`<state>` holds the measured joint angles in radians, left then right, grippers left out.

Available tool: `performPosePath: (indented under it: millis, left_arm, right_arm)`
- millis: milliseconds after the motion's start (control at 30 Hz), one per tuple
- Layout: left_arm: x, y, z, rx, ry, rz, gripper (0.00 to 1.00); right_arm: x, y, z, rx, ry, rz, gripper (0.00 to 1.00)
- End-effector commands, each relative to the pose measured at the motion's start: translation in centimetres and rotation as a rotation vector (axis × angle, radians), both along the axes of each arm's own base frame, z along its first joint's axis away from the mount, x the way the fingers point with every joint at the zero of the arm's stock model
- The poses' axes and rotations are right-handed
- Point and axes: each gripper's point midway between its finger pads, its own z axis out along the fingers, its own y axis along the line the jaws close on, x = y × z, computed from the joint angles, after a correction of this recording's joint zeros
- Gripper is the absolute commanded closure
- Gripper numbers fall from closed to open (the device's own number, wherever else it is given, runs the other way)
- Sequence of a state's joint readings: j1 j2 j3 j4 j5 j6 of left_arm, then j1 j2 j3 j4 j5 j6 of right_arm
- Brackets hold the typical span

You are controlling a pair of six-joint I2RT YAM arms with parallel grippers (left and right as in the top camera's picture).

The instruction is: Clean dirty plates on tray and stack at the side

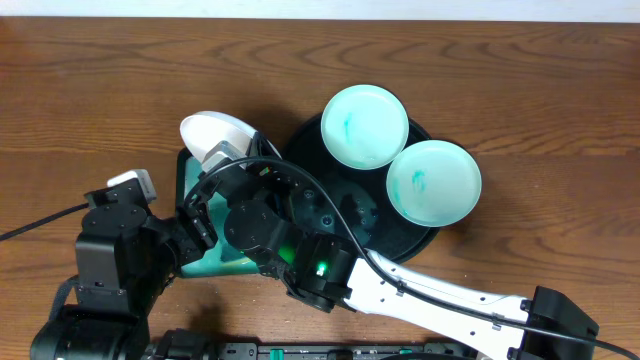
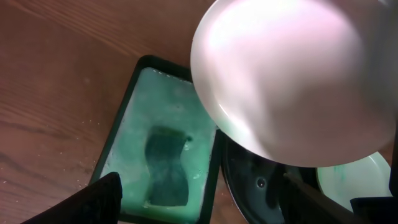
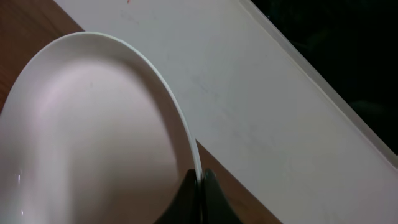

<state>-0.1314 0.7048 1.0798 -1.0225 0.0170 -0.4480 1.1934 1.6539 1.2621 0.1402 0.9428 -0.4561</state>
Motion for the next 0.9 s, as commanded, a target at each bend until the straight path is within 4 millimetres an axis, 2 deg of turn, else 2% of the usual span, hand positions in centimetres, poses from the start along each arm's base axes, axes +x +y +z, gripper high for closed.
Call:
performPosePath:
  millis: [0, 667, 800, 867]
  left_arm:
    - [0.0, 0.2, 0.6, 0.002, -0.012, 0.009, 0.2]
    - [0.0, 0.2, 0.6, 0.001, -0.012, 0.009, 0.19]
    - [0.0, 0.2, 0.6, 0.002, -0.012, 0.009, 0.19]
    - [0.0, 0.2, 0.6, 0.001, -0.012, 0.009, 0.19]
  right_arm:
    - [-0.3, -0.6, 1.8, 0.025, -0.025, -0.017, 0.99]
    - [-0.3, -0.8, 1.8, 0.024, -0.027, -0.027, 0.99]
    - [-0.3, -0.8, 2.0, -0.044, -0.048, -0.02, 0.99]
    - [-0.6, -0.7, 2.9, -0.093, -0.09, -0.021, 0.99]
